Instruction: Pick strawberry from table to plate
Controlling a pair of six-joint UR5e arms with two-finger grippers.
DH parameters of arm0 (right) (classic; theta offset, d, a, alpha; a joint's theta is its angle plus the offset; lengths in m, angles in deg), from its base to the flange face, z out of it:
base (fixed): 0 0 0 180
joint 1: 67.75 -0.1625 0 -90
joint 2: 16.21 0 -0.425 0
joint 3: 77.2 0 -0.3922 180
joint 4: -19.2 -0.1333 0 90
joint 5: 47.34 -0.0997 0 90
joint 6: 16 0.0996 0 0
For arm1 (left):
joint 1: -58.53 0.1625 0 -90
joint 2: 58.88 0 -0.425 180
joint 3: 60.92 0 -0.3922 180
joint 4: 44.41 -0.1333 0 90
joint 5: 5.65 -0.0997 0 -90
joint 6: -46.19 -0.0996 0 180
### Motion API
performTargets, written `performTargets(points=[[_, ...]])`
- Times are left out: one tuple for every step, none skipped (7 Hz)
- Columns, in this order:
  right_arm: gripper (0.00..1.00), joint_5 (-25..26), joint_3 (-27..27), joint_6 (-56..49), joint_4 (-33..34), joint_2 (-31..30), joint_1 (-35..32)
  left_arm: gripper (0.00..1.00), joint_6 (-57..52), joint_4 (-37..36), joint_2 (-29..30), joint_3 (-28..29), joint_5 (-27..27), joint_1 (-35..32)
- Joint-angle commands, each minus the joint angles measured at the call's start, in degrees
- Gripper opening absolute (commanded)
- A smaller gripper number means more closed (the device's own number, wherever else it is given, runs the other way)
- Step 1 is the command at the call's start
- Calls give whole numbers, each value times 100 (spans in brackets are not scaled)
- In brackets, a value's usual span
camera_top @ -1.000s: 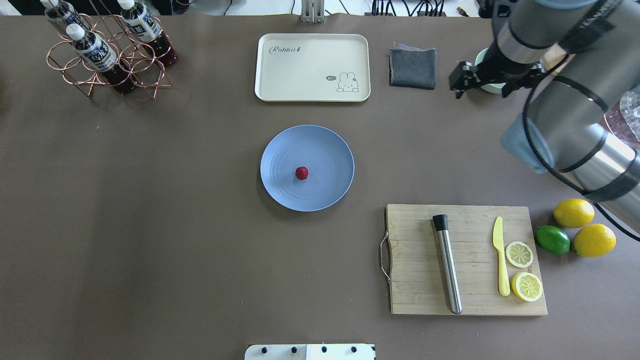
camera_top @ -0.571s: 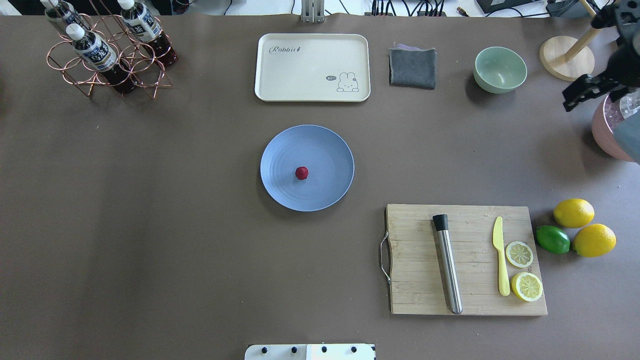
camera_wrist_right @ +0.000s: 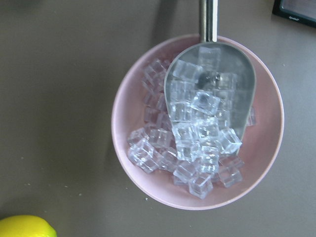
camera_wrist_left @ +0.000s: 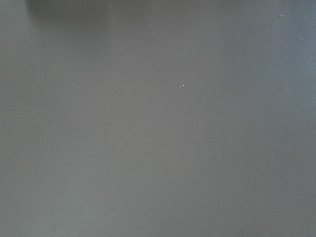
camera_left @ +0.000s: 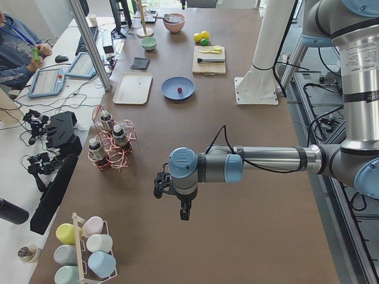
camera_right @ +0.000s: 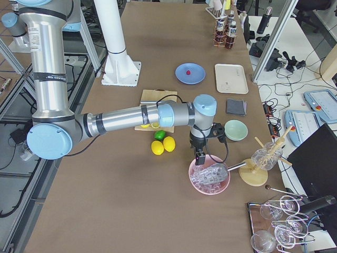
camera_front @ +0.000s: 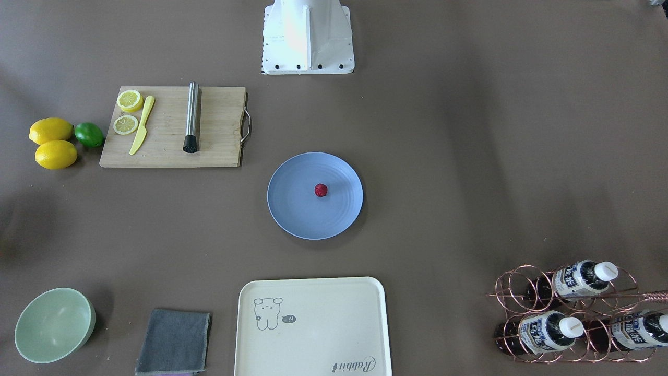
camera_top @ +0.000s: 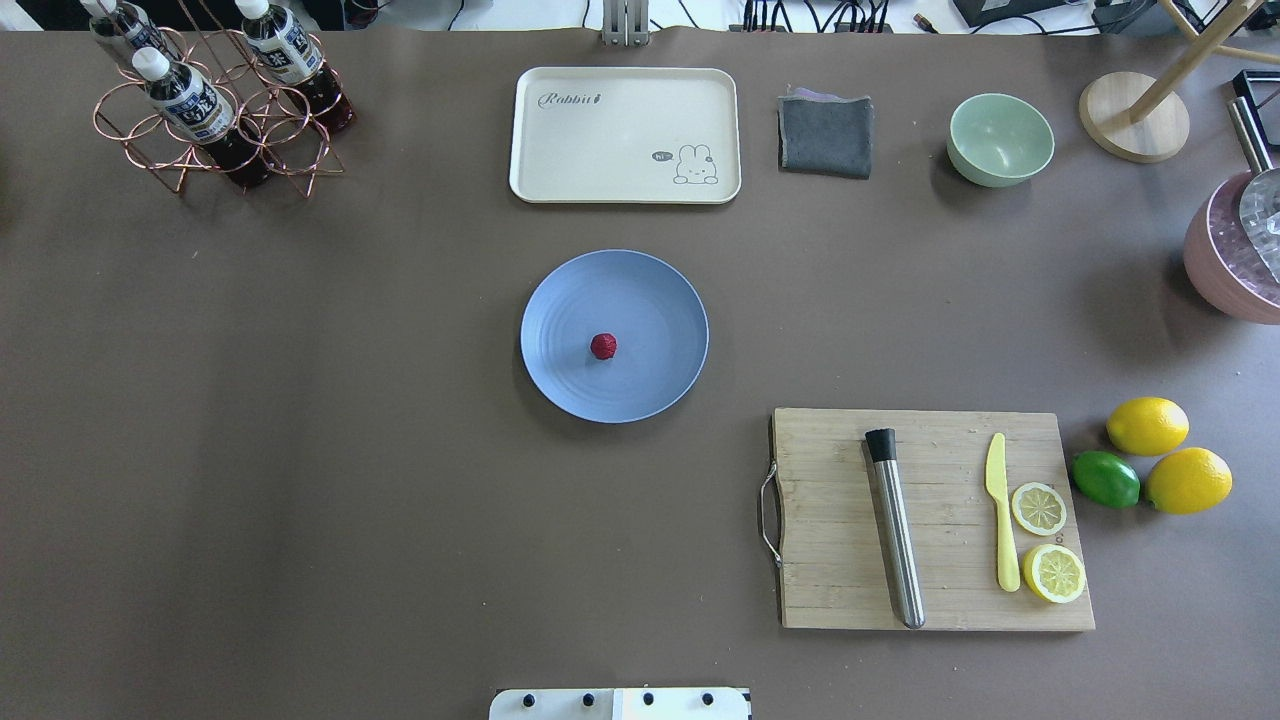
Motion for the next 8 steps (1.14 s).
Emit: performTargets(points=[[100, -123, -457, -319, -1251, -558, -494, 99, 0, 0, 0, 9, 0, -1], [100, -368, -449, -284, -1240, -525, -609, 99, 0, 0, 0, 17, 0, -1], [100, -449, -431, -258, -1135, -464, -680, 99, 9, -9, 0, 52, 17, -35], [100, -467, -397, -249, -925, -394, -715, 99, 35, -9, 0, 122, 9, -71], [100, -554, -231, -240, -653, -367, -811, 99, 35, -9, 8, 71, 17, -184], [100, -546, -160, -196, -581, -410, -865, 99, 26, 0, 0, 61, 9, -229], [100, -503, -150, -205, -606, -472, -865, 99, 26, 0, -35, 96, 17, -273], [100, -459, -194, -205, -607, -481, -865, 99, 18, 17, -140, 88, 44, -482]])
